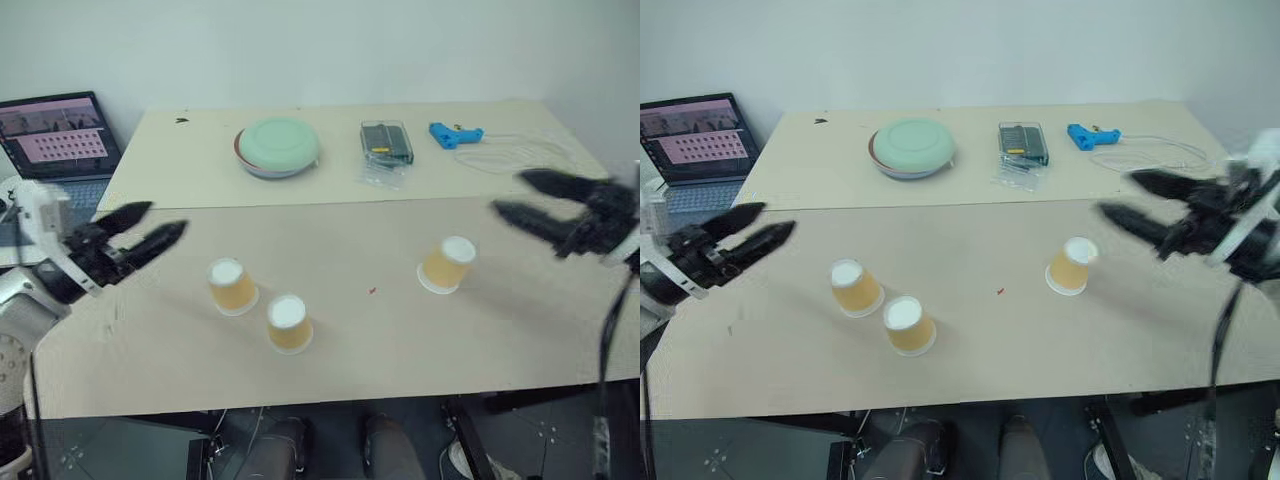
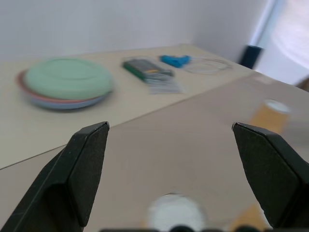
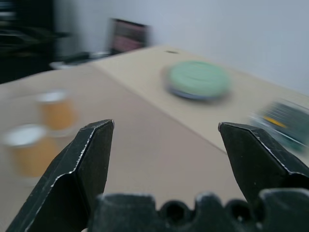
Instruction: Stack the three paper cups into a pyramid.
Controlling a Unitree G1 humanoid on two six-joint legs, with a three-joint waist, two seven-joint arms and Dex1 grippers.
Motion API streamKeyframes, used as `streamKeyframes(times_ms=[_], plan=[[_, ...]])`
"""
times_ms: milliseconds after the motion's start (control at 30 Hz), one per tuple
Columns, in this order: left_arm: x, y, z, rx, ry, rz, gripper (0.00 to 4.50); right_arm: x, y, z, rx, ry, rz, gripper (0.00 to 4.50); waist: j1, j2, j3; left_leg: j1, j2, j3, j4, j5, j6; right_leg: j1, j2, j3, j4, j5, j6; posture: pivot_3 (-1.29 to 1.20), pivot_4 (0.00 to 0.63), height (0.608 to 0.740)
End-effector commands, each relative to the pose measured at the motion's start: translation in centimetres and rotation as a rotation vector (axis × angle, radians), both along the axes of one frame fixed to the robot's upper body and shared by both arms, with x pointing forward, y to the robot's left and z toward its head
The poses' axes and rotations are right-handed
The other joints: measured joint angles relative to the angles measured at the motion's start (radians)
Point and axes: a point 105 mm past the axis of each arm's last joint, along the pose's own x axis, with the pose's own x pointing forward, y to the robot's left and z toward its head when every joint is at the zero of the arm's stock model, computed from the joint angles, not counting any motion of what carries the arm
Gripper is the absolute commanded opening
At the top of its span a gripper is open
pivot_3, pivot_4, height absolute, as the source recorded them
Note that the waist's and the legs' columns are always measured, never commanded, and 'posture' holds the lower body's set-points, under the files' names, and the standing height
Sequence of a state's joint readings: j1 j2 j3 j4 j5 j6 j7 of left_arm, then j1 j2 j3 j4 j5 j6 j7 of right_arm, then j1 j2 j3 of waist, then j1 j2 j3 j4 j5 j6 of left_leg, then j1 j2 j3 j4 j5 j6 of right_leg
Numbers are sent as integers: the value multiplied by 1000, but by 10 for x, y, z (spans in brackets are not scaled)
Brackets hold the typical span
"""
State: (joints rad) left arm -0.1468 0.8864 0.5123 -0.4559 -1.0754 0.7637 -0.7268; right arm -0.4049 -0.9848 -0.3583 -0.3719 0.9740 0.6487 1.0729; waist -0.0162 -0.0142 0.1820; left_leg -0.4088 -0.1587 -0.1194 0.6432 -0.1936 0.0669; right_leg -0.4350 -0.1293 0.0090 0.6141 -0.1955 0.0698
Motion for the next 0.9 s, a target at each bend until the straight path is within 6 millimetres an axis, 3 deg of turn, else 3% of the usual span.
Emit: streamKeyframes(times_ms=[33,167,267,500,667,900], plan=[[-13,-24,-10,63,46,-106,4363,-18,23,-4,-54,26,157,4124,3,0,0,1,0,1,0,0,0,1,0,1,-1,0,0,0,150,738],[-28,-48,-29,106,97,-218,4363,-25,38,-22,-128,61,265,4124,10,-1,0,-2,0,6,0,-1,1,-3,-1,4,-2,4,-4,0,150,738],[-37,-50,-54,227,149,-249,4363,-26,43,-35,-174,84,304,4124,14,-1,0,-2,0,9,0,-1,2,-4,-1,5,-3,7,-8,0,150,738],[-45,-49,-73,292,192,-286,4363,-22,48,-40,-180,79,299,4124,29,-1,0,-3,1,11,0,-2,2,-5,-1,6,-3,7,-9,0,150,738],[-41,-48,-78,305,197,-299,4363,-23,51,-51,-199,115,299,4124,30,-1,0,-3,1,11,0,-2,2,-5,-1,6,-3,8,-8,0,150,738],[-19,-65,-89,304,153,-299,4363,-14,49,-75,-261,160,216,4124,33,-1,0,-2,1,12,0,-2,2,-4,-1,6,-3,8,-9,0,150,738]])
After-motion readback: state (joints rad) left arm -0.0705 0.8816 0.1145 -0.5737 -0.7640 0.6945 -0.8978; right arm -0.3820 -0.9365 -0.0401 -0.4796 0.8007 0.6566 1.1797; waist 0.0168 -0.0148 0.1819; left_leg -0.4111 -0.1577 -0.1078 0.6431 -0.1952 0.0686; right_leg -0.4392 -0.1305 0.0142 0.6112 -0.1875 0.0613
